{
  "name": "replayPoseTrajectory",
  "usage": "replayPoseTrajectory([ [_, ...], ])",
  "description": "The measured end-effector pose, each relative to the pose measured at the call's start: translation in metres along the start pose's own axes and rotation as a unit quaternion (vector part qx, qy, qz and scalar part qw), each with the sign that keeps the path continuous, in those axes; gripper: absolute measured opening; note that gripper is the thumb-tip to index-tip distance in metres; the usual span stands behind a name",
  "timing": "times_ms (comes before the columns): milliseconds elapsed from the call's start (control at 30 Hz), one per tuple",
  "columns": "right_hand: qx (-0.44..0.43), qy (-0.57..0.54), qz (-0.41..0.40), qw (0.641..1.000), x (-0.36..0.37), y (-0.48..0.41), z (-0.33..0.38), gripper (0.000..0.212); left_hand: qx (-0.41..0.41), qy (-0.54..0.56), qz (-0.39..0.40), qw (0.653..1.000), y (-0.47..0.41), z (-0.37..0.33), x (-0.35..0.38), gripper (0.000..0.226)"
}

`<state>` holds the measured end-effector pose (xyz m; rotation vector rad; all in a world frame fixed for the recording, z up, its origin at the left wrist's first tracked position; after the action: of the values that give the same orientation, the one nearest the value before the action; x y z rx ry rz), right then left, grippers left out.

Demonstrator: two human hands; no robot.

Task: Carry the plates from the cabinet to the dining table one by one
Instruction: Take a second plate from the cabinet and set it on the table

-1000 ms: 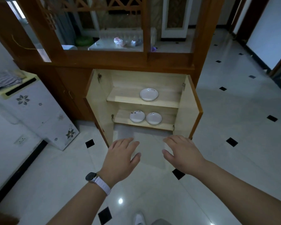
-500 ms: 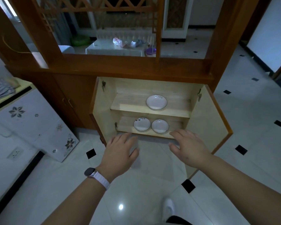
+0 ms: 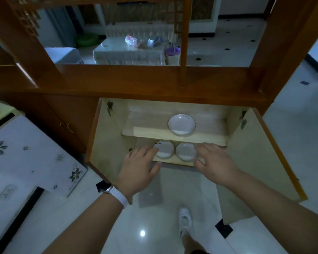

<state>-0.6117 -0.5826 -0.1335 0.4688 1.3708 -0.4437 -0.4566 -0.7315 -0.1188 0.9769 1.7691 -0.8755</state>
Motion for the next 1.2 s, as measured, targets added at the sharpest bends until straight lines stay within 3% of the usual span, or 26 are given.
replayPoseTrajectory([
  [200,0.033,-0.023,0.013,0.999,0.0,-0.095,-0.05,0.062,-0.009,-0.005,0.035,0.999,-0.104,0.015,0.02,0.053],
  [300,0.021,-0.022,0.031,0.999,0.007,-0.137,-0.069,0.065,-0.009,-0.016,0.04,0.999,-0.147,0.024,0.03,0.055],
  [433,0.012,-0.015,0.046,0.999,0.02,-0.181,-0.081,0.051,-0.019,-0.009,0.056,0.998,-0.183,0.04,0.046,0.055],
  [733,0.017,-0.021,0.072,0.997,0.071,-0.225,-0.083,0.06,-0.032,0.007,0.063,0.997,-0.221,0.081,0.1,0.051],
  [967,0.045,-0.032,0.042,0.998,0.139,-0.256,-0.095,0.05,-0.015,0.03,0.042,0.999,-0.243,0.109,0.178,0.053],
  [1200,0.086,-0.049,-0.055,0.994,0.222,-0.311,-0.126,0.052,0.004,0.043,-0.029,0.999,-0.286,0.152,0.284,0.05],
])
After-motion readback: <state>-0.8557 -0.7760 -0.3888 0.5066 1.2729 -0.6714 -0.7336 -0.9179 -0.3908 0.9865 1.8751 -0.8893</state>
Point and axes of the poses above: each hand's wrist, its own y-axis away from the middle knuckle, its own x-axis out of the palm, z = x × y, the point moved 10 cm from there along -y, towards the middle knuckle, and after that the axes turned 7 degrees about y, right-handed, at the moved point
